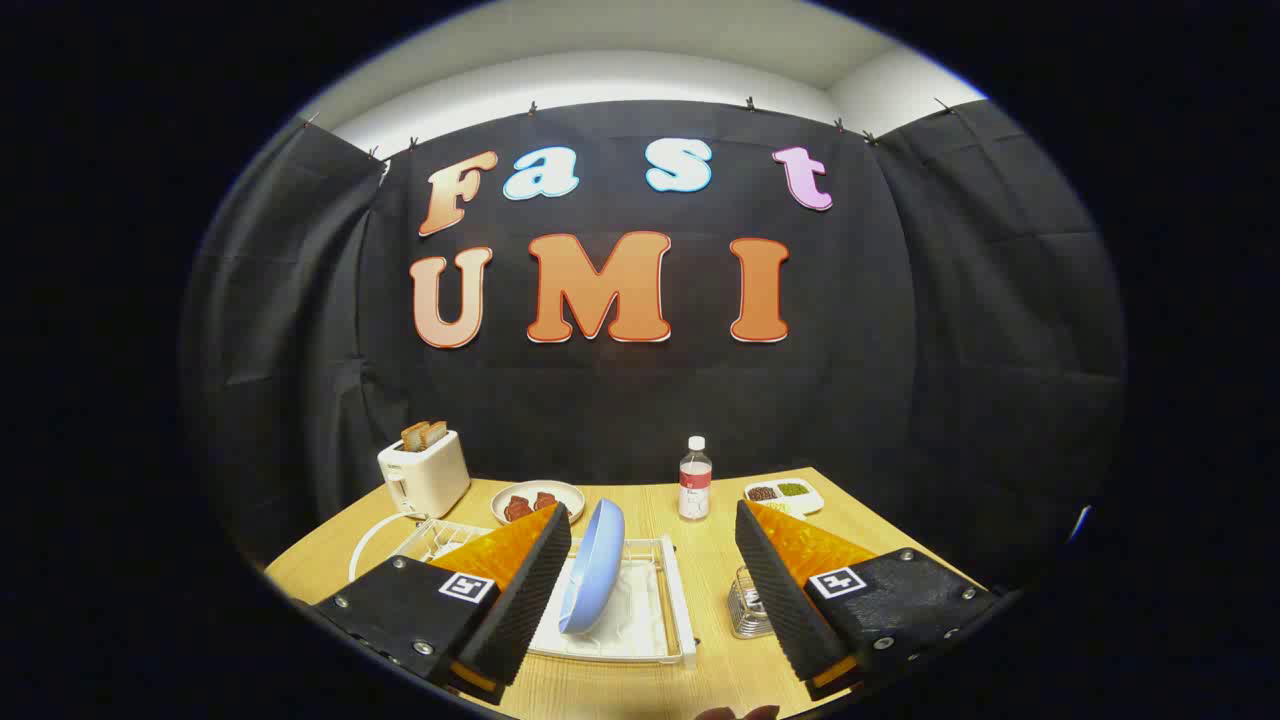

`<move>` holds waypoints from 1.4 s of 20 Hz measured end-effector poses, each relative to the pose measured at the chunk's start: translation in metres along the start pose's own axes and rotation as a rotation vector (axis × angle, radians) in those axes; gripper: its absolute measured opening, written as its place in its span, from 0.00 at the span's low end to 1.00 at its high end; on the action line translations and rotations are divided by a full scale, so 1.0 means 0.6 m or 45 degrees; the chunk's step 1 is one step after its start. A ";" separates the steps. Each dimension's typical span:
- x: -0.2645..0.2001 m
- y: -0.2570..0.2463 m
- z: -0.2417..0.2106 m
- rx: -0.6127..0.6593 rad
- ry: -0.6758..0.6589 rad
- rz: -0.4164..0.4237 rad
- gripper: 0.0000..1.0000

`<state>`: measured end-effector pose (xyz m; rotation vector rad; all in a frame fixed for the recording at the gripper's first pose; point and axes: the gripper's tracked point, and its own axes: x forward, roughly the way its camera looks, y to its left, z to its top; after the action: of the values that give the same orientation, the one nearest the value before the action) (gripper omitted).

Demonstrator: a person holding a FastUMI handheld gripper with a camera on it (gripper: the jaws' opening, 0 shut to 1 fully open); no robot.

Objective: Take the plate from the dish rack, then take the spoon from the basket and place it into the plate.

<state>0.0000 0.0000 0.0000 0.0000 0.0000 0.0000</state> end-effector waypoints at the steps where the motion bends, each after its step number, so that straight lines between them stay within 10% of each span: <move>1: -0.004 -0.002 0.004 0.028 0.002 -0.018 0.98; 28: 0.040 0.070 -0.048 -0.042 0.206 -0.024 0.98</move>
<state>0.0239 0.0422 -0.0287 -0.0326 0.1617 -0.0186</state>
